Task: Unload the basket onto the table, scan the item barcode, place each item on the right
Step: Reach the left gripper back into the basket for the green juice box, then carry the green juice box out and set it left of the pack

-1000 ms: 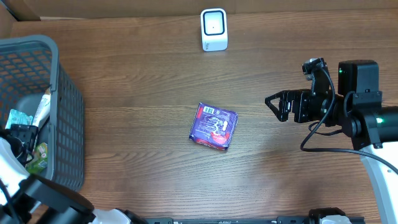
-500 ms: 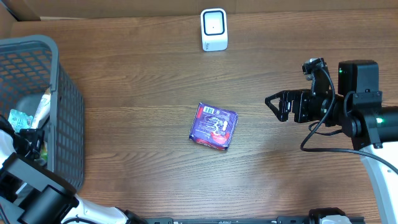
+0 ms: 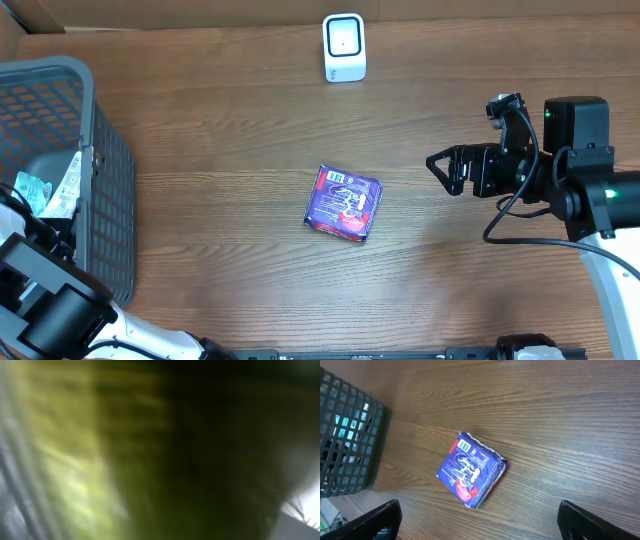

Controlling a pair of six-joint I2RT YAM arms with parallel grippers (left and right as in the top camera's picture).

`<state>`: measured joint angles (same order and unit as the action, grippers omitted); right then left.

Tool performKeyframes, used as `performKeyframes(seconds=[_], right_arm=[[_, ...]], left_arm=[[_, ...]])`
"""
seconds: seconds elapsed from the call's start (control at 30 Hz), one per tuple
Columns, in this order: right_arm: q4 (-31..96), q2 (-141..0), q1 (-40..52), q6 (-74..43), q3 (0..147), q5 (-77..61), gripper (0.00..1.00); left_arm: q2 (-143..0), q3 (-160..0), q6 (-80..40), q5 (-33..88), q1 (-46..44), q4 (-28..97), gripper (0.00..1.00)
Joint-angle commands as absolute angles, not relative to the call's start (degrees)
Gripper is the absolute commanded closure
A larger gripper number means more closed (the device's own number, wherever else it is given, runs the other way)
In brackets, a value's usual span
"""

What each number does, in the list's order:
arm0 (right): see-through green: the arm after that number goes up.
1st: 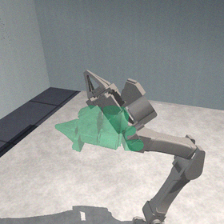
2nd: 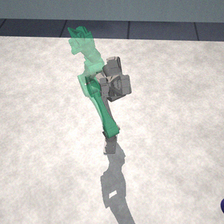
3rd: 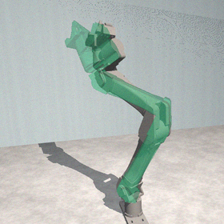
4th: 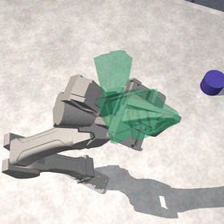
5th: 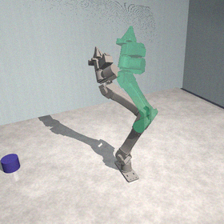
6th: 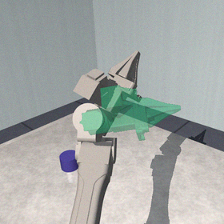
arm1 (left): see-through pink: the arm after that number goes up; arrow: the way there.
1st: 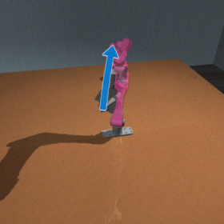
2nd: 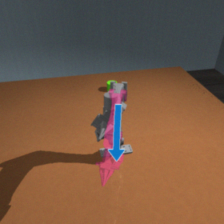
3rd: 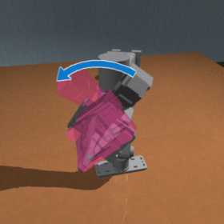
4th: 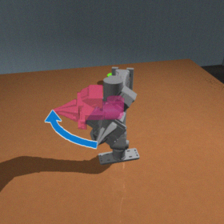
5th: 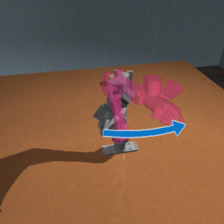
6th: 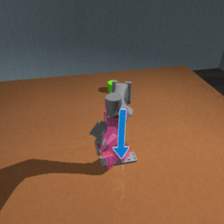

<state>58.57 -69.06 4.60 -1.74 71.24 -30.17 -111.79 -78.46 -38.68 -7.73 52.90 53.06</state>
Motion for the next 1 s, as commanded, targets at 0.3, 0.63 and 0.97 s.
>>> performKeyframes(seconds=[0.3,0.63,0.97], right_arm=[[58.39,-68.93,4.82,-1.69,72.6,-30.52,0.0],[58.28,-68.93,4.82,-1.72,72.6,-30.55,0.0],[58.3,-68.93,4.82,-1.72,72.6,-30.55,0.0]], left_arm=[[-112.44,-89.14,-31.81,-1.58,52.21,62.94,0.96],[-106.98,-117.86,-26.02,-1.63,45.04,79.13,0.96],[-95.96,-133.1,-15.99,-0.12,26.44,84.16,0.93]])
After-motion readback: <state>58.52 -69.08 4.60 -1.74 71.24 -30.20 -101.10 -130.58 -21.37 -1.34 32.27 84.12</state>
